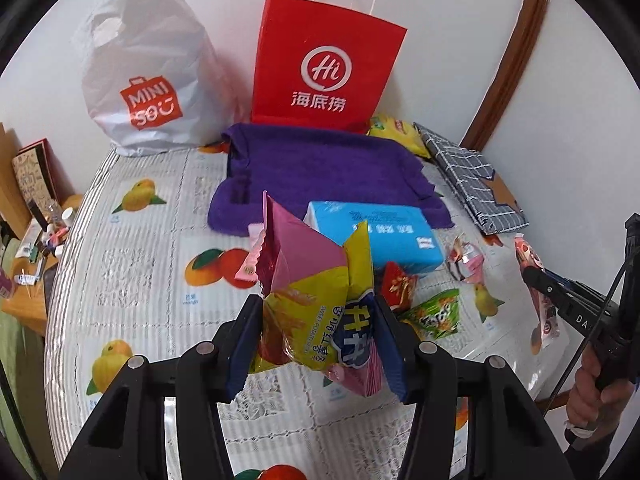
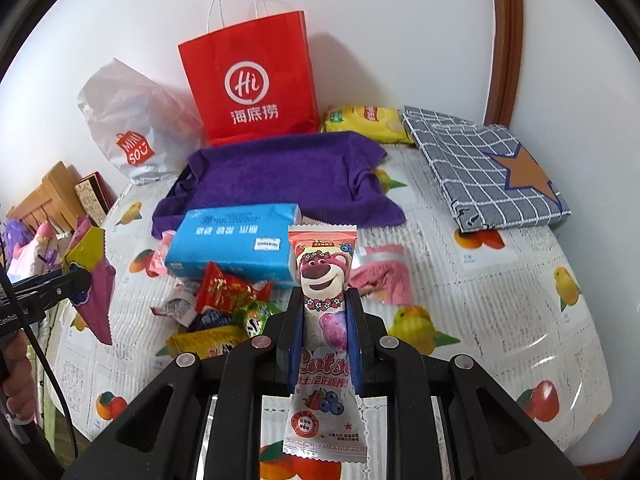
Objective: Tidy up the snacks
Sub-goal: 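Carry the chip bag and strawberry bar over the purple towel with both tools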
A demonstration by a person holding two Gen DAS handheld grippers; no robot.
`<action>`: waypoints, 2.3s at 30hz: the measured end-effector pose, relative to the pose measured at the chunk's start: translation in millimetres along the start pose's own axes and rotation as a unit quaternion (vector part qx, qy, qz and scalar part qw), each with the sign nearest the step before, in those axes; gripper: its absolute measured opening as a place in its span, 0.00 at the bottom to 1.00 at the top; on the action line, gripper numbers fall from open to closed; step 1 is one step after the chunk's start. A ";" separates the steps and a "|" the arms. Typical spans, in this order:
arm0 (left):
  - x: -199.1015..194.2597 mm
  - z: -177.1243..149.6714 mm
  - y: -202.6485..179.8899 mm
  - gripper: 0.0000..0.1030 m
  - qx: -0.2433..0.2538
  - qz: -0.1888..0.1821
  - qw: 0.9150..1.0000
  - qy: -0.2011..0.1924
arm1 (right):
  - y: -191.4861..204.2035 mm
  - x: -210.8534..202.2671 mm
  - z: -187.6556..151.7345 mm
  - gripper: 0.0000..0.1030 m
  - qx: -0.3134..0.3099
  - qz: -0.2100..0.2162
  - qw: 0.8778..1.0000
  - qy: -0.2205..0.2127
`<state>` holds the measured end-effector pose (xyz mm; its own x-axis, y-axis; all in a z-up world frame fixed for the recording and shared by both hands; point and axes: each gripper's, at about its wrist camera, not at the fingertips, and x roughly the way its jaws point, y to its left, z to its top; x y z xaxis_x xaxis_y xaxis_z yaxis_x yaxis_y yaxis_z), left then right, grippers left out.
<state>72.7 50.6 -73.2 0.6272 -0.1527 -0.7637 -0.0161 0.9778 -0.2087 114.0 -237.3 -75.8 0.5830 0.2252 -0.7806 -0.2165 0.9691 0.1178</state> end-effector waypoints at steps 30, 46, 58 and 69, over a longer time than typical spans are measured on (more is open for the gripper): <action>68.4 134.2 -4.2 0.50 0.009 0.002 1.000 -0.020 | 26.5 100.8 123.7 0.18 -0.002 0.026 0.999 -0.024; 140.3 193.5 13.3 0.50 -0.002 0.002 1.000 -0.002 | 34.2 183.9 175.7 0.18 -0.005 0.026 1.000 -0.015; 179.0 183.7 42.1 0.50 -0.024 0.006 0.999 0.038 | 36.5 235.3 170.4 0.18 -0.017 0.016 0.999 0.028; 184.7 183.8 47.2 0.50 -0.024 0.015 0.998 0.047 | 35.5 247.7 165.6 0.18 -0.023 0.012 0.999 0.046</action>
<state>330.9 94.9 -111.9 0.5498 -0.1392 -0.8236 -0.0725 0.9743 -0.2131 380.4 -130.5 -163.3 0.5039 0.2354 -0.8311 -0.2666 0.9576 0.1095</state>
